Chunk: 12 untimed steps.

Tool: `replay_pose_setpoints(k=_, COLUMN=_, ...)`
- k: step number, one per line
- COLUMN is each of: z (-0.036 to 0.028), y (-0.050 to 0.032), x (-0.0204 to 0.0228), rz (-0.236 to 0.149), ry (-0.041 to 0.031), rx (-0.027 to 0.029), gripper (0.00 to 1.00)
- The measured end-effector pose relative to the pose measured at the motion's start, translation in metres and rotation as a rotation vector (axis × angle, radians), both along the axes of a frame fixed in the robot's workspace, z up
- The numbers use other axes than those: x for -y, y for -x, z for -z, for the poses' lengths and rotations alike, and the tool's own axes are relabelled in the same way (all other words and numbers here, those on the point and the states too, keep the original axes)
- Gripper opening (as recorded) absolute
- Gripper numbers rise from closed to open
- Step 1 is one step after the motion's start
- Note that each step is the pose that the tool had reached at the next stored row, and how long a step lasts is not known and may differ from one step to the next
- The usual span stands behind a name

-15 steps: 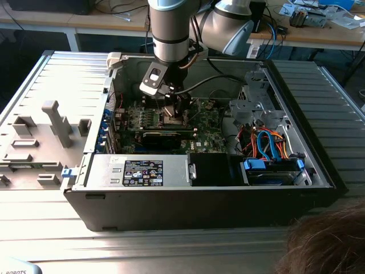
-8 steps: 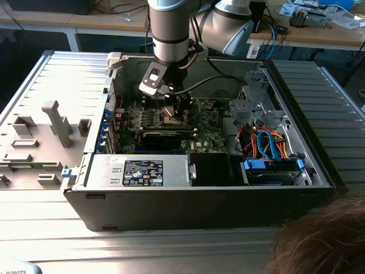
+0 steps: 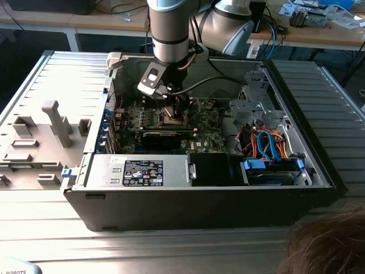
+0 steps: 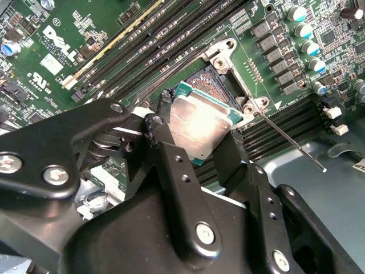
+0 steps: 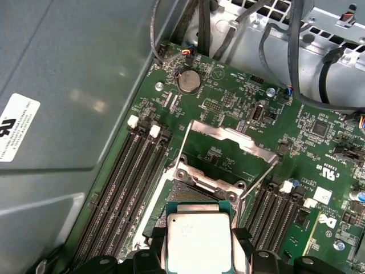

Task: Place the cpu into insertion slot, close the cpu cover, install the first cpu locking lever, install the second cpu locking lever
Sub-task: 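Place the cpu into insertion slot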

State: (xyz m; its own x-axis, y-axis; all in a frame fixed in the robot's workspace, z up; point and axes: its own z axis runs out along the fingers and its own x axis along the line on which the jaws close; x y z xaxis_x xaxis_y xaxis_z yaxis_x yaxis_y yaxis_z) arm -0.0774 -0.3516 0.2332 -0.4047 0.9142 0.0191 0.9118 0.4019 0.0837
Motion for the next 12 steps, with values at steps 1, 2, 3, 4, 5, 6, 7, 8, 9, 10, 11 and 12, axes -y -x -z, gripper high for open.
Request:
replay_pose_setpoints(k=1, z=0.0, y=0.0, x=0.0, rz=0.001, ry=0.0, rx=0.0, gripper=0.54)
replay_pose_setpoints(k=2, z=0.0001, y=0.0, x=0.0, rz=0.002, ry=0.0, rx=0.0, gripper=0.54)
replay_pose_setpoints(k=3, z=0.0001, y=0.0, x=0.0, rz=0.003, ry=0.0, rx=0.0, gripper=0.54)
replay_pose_setpoints(k=4, z=0.0002, y=0.0, x=0.0, rz=0.005, ry=0.0, rx=0.0, gripper=0.54)
replay_pose_setpoints(k=5, z=0.0002, y=0.0, x=0.0, rz=0.007, ry=0.0, rx=0.0, gripper=0.54)
replay_pose_setpoints(k=6, z=0.0002, y=0.0, x=0.0, rz=0.008, ry=0.0001, rx=-0.0001, gripper=0.54)
replay_pose_setpoints(k=7, z=0.0003, y=0.0, x=0.0, rz=0.009, ry=0.0001, rx=-0.0001, gripper=0.54)
replay_pose_setpoints(k=8, z=0.0003, y=0.0, x=0.0, rz=0.01, ry=0.0, rx=0.0, gripper=0.54)
replay_pose_setpoints(k=9, z=0.0003, y=0.0, x=0.0, rz=0.012, ry=0.0, rx=0.0, gripper=0.54)
replay_pose_setpoints(k=10, z=0.0003, y=0.0, x=0.0, rz=0.013, ry=0.0, rx=-0.0001, gripper=0.54)
replay_pose_setpoints(k=11, z=0.0003, y=0.0, x=0.0, rz=0.014, ry=0.0, rx=0.0, gripper=0.54)
replay_pose_setpoints(k=12, z=0.0003, y=0.0, x=0.0, rz=0.015, ry=0.0, rx=0.0, gripper=0.54)
